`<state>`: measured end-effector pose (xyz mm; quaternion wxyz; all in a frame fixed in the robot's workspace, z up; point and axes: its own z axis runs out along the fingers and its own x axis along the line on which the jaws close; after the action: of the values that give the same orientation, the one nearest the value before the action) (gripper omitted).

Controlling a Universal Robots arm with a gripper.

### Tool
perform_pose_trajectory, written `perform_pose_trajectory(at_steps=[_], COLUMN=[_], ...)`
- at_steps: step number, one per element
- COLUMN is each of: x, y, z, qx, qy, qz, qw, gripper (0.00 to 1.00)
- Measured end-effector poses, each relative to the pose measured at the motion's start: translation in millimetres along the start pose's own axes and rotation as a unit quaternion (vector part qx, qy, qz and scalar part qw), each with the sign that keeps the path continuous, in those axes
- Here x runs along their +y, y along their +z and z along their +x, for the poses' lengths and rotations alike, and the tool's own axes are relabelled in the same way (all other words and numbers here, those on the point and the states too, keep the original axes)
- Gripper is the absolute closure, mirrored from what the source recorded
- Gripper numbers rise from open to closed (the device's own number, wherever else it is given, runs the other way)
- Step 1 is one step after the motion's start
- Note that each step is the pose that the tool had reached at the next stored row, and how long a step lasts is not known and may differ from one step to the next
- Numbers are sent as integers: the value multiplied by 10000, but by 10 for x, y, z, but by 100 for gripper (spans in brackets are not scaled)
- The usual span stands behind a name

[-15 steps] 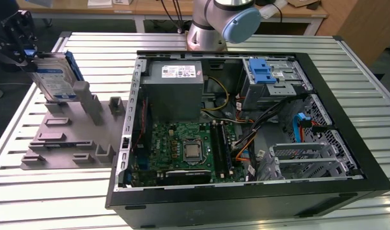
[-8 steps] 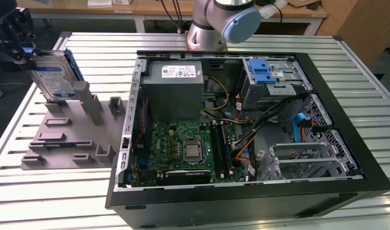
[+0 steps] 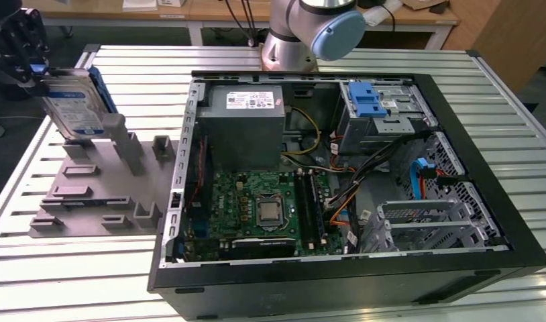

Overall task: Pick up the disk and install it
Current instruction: 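Pick up the disk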

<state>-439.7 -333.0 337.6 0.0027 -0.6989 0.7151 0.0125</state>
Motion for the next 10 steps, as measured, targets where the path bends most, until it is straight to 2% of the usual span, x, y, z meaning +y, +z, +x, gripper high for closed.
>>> perform_pose_trajectory(at_steps=[10], x=[1], y=[-39], z=[-1], qx=[-1], qy=[0], qz=[1], qw=[10000], gripper=[64])
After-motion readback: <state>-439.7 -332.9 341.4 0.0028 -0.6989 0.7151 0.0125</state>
